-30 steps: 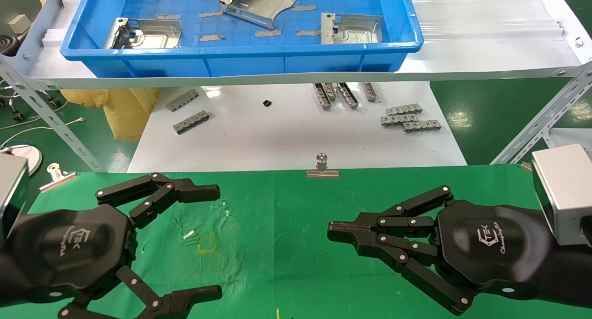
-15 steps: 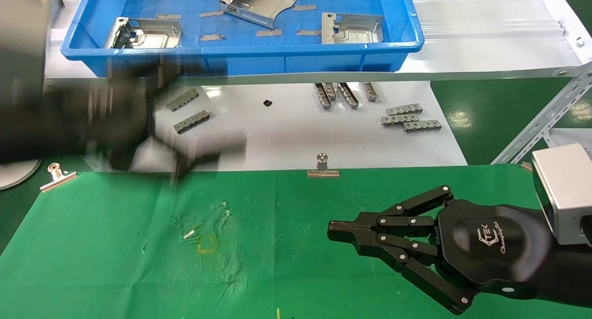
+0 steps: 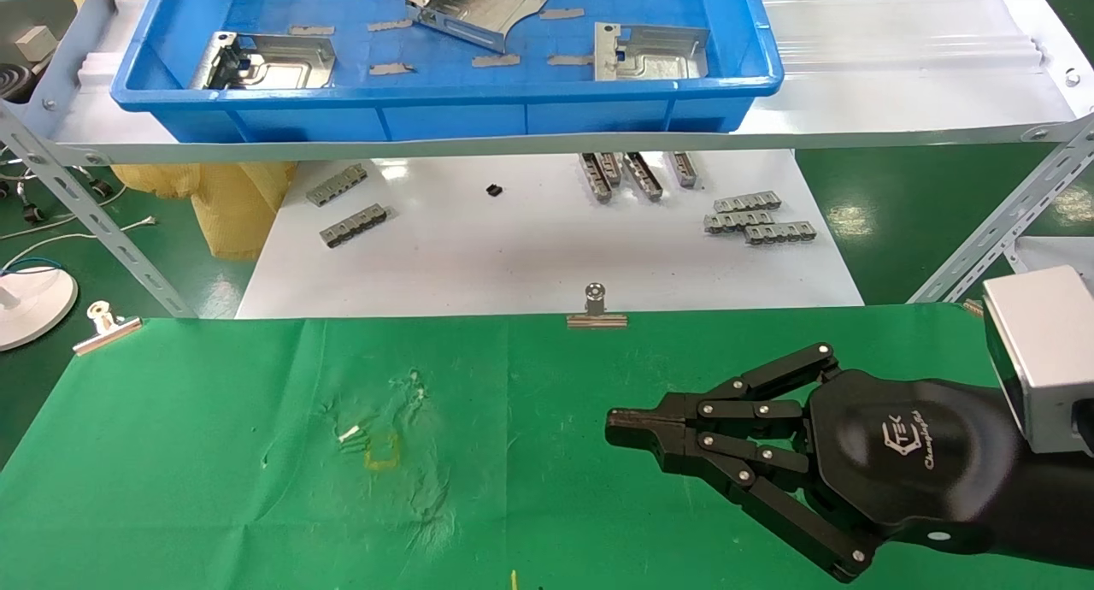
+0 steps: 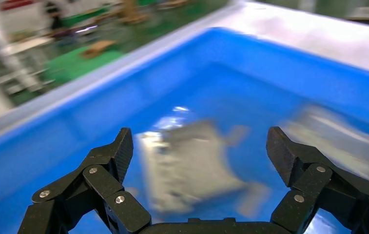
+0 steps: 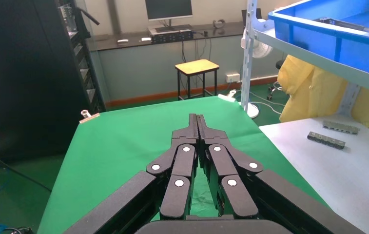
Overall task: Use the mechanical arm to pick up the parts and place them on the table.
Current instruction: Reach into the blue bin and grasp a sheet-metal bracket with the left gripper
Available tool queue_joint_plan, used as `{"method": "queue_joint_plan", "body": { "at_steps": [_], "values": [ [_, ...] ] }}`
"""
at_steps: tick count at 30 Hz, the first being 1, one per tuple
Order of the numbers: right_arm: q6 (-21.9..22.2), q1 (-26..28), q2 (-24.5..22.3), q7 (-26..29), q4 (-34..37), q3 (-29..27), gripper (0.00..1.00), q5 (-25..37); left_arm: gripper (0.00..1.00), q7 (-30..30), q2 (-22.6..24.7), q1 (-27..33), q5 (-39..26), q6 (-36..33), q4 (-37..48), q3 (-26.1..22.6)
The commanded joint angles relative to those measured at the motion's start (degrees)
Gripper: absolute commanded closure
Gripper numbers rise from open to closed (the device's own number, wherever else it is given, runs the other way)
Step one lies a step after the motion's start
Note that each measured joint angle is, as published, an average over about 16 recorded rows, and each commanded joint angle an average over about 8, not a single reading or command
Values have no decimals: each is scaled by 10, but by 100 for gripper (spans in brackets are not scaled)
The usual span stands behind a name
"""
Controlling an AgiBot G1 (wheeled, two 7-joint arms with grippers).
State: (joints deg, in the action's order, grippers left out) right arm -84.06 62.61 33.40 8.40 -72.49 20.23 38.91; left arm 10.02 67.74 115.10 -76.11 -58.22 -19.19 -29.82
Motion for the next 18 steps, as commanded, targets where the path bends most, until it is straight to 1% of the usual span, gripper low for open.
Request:
{"method": "queue_joint_plan", "body": {
  "at_steps": [1, 2, 3, 6, 10, 11, 18],
  "values": [
    [0, 0, 0, 0, 0, 0, 14, 0, 0, -10, 34, 24, -19, 57, 57, -6],
    [0, 0, 0, 0, 0, 0, 5, 0, 0, -11, 46, 29, -24, 74, 76, -8],
    [0, 0, 0, 0, 0, 0, 0, 0, 6, -12, 56, 33, -28, 89, 91, -10],
    [0, 0, 0, 0, 0, 0, 0, 0, 43, -14, 81, 40, -39, 123, 128, -16],
    [0, 0, 0, 0, 0, 0, 0, 0, 93, -8, 96, 40, -45, 144, 149, -23],
    [0, 0, 0, 0, 0, 0, 0, 0, 100, -5, 98, 39, -46, 146, 150, -24],
    [0, 0, 0, 0, 0, 0, 0, 0, 100, 24, 101, 29, -42, 153, 147, -29]
  ]
}}
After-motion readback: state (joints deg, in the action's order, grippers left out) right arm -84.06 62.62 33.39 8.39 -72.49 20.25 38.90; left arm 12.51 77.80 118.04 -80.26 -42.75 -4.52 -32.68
